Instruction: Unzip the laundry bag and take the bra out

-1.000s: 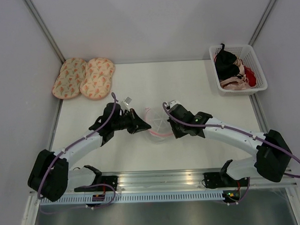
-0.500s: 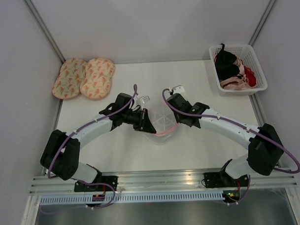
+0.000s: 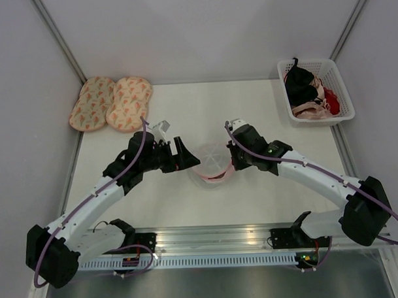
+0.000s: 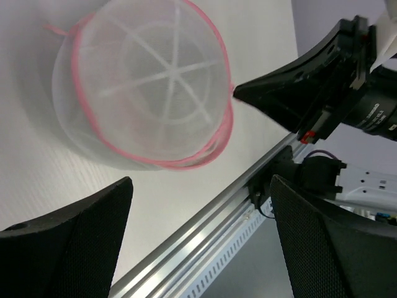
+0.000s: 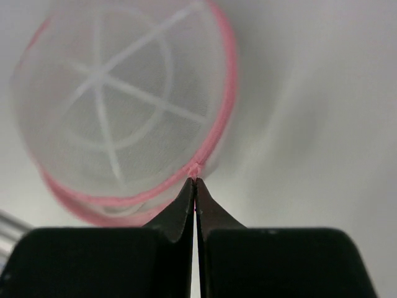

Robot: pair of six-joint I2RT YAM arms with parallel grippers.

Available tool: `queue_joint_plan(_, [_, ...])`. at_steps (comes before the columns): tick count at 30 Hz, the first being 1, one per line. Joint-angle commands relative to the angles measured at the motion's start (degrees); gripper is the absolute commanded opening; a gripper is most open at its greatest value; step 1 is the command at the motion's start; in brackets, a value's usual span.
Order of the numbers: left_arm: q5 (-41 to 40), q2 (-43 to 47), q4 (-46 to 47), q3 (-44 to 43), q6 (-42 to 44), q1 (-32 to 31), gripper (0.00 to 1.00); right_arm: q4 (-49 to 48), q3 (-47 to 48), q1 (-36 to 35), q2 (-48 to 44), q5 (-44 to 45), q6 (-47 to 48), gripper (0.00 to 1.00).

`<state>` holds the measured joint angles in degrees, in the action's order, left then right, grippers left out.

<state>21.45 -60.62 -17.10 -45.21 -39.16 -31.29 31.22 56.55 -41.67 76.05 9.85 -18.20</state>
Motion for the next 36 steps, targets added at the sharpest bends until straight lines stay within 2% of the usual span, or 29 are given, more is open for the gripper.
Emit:
queue_joint_plan(1, [0.93, 2.34, 6.43, 5.21, -12.16, -0.44, 0.95, -6.76, -2.85, -0.25, -1.87, -26.63, -0.61, 0.00])
queue_joint_plan(5, [6.92, 1.91, 13.38, 10.57, -18.31, -0.53, 0.96, -13.19, -5.40, -0.95, -1.69, -37.96, -3.33, 0.00])
queue_joint_plan(13, [13.61, -2.22, 21.31, 14.88, -25.52, -2.72, 0.98, -17.60, -6.02, -1.75, -0.38, -40.87, -5.45, 0.01])
queue_joint_plan(20, [9.93, -3.97, 25.80, 17.35, -28.61, -3.08, 0.98, -17.69, -5.93, -2.63, -0.73, -41.22, -4.92, 0.00])
queue_joint_plan(25, [5.28, -7.23, 24.84, 14.55, -26.33, -3.08, 0.90, -16.20, -5.84, -3.24, -1.52, -40.61, -4.04, 0.00])
queue_joint_plan(26, [4.74, -7.41, 24.58, 14.02, -25.71, -3.08, 0.87, -15.93, -6.10, -3.33, -1.69, -40.35, -3.95, 0.00])
queue_joint_plan(27, [4.04, -7.49, 24.23, 13.49, -24.40, -3.08, 0.76, -15.67, -6.37, -3.50, -1.96, -40.17, -3.87, 0.00])
queue_joint_plan(29, [2.28, -7.67, 23.26, 12.26, -23.16, -3.08, 0.63, -15.32, -6.54, -3.42, -2.57, -39.73, -3.60, 0.00])
queue_joint_plan(30, [2.02, -7.76, 22.91, 11.90, -22.20, -3.08, 0.51, -14.88, -6.63, -3.50, -2.66, -39.56, -3.43, 0.00])
queue_joint_plan(31, [1.58, -8.11, 22.29, 11.29, -21.76, -3.08, 0.45, -14.61, -6.63, -3.51, -2.75, -39.47, -3.34, 0.00])
queue_joint_plan(32, [1.57, -8.11, 22.03, 11.29, -21.40, -3.08, 0.33, -14.52, -6.63, -3.51, -2.75, -39.20, -3.16, 0.00])
queue_joint_plan(35, [1.57, -8.20, 21.85, 11.29, -21.31, -3.08, 0.13, -13.21, -6.37, -3.51, -2.58, -38.16, -2.20, 0.00])
queue_joint_plan(36, [1.49, -8.11, 21.50, 11.37, -21.40, -3.08, 0.04, -11.99, -6.20, -3.51, -2.49, -37.71, -1.93, 0.01])
